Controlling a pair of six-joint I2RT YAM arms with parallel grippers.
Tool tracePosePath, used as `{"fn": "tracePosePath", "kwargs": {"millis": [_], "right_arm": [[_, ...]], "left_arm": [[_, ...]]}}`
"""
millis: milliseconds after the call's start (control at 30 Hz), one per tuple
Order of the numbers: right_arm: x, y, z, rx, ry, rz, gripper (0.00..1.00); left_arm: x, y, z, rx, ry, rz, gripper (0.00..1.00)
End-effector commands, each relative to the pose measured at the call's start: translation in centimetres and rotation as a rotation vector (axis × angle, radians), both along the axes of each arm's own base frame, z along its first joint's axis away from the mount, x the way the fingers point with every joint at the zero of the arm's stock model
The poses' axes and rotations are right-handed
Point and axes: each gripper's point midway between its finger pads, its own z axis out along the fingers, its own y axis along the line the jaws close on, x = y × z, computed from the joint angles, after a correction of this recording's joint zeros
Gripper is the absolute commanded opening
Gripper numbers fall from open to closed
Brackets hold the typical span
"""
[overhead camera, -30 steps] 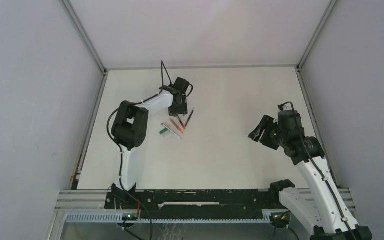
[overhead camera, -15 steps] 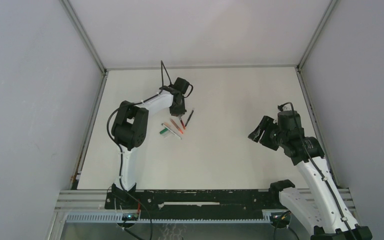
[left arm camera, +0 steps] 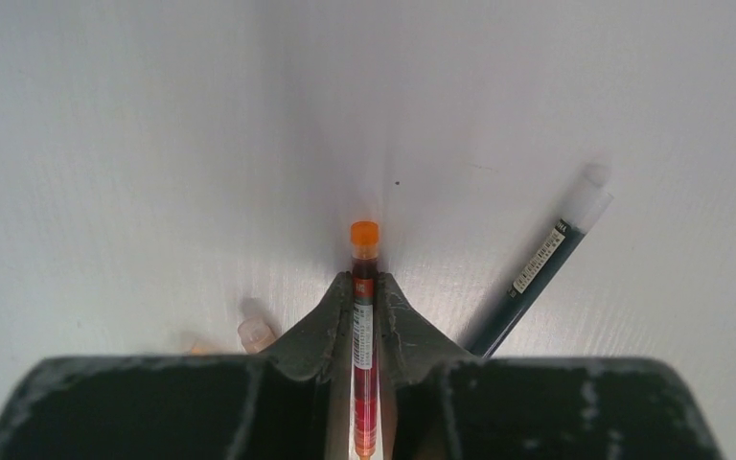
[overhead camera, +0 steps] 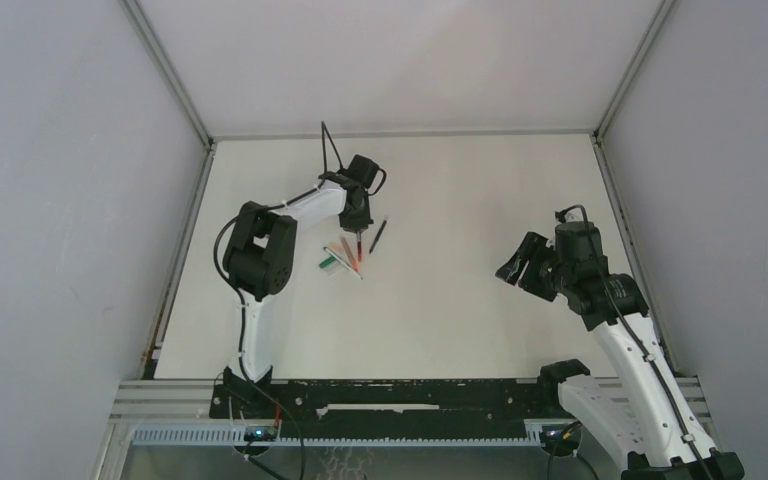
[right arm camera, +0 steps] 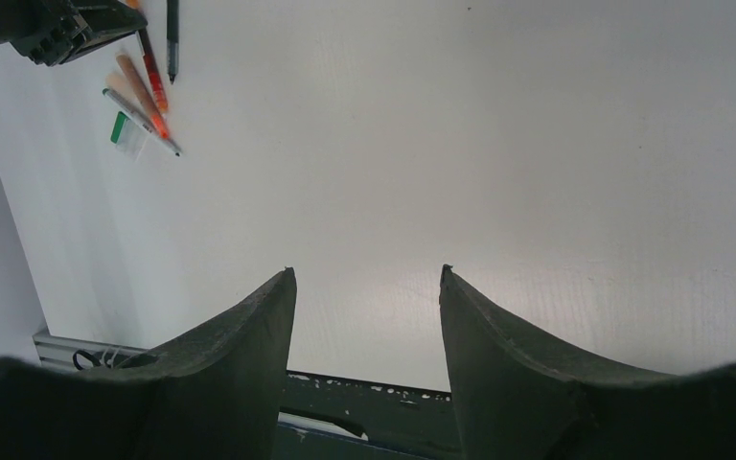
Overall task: Insert the pens into the pen caps
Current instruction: Pick up the pen from the center of the board.
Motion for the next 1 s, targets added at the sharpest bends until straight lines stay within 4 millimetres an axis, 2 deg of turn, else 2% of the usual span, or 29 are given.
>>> {"fn": "tracePosePath", "kwargs": {"millis": [0,200,433,800,967], "right_arm": [[0.7,0.1,0.8,0.01,-0.044,-0.01,0.65],[0.6,0.0,0.8,0.008,-0.043,-0.011,0.65],[0.6,0.0,0.8,0.01,-0.043,-0.012,0.65],[0.7,0.1,0.8,0.015,-0.043,-0.014,0.65],[0.8,0.2,1.1,0.022,-0.055,-0.015,0.64]], "left_arm": [[0.5,-0.7,1.1,-0.036,-0.014,0.015,0.15],[0.8,-1.3,1.7,-0.081,-0.02,0.025,0.11],[1.5,-2.0,3.8,-0.146,-0.062,0.03,0.06],[1.9,-1.4,6.0,-0.157,-0.11,0.033,0.0],[1.6,-1.1,8.0,-0.165,-0.144,0.022,0.0]]}}
